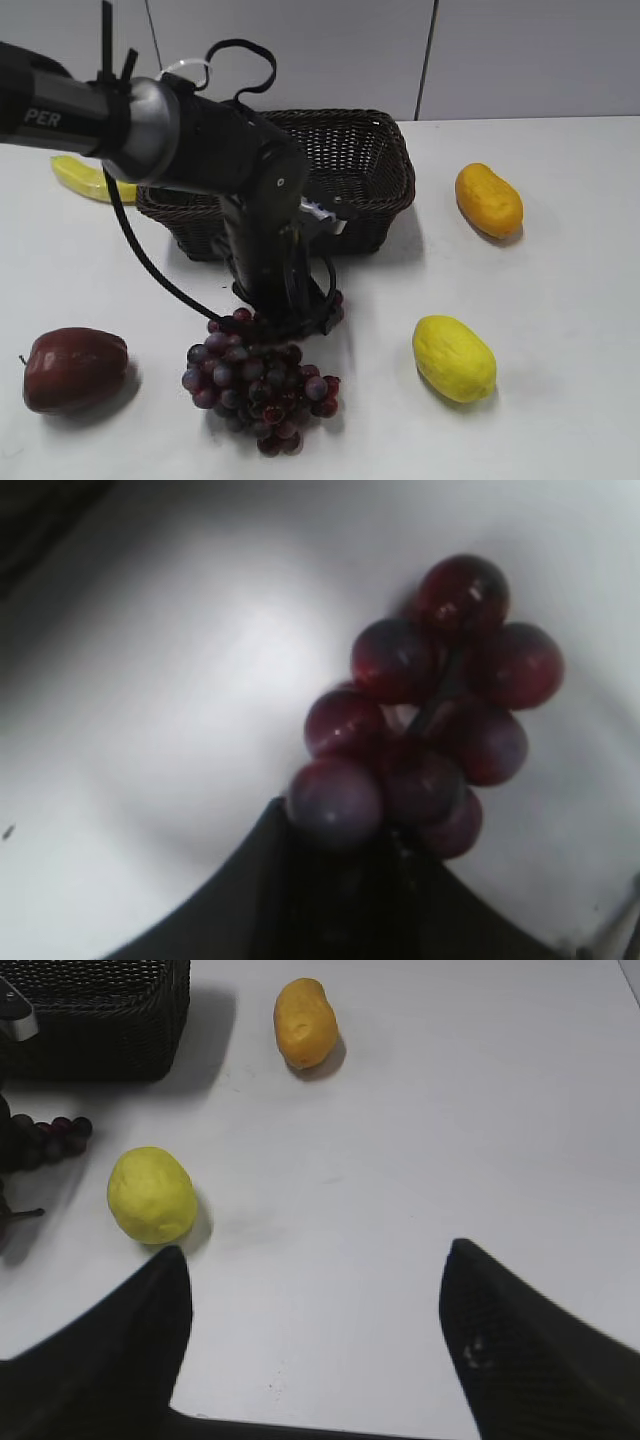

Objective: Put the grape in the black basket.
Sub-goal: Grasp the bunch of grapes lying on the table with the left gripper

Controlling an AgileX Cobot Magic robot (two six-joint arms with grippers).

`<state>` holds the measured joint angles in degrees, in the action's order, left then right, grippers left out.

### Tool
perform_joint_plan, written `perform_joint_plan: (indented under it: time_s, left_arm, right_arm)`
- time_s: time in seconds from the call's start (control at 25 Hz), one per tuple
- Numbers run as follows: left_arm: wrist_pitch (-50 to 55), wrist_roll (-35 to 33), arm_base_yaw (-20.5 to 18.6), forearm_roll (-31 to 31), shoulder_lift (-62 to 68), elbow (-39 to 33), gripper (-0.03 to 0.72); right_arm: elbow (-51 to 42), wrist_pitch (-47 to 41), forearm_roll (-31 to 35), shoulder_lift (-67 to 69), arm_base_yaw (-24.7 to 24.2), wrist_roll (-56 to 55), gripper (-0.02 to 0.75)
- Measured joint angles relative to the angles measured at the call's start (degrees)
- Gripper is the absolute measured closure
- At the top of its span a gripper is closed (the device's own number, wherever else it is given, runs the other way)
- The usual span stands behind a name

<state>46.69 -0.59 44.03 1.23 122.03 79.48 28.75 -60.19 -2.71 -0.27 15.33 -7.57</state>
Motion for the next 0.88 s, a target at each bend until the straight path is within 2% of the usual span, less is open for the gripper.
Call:
perform_joint_plan:
  time_s: [0.24, 0.88]
  left_arm:
    - [2.5, -0.1, -0.3, 3.1, -4.2, -0.9, 0.542]
    - [8.9, -0.3, 1.9, 4.0, -29.8, -1.0, 0.607]
  right_arm:
    - [0.0, 0.0, 0.0, 0.0, 0.0, 0.0, 0.153]
    - [0.0, 0.0, 0.0, 0.0, 0.0, 0.0, 0.153]
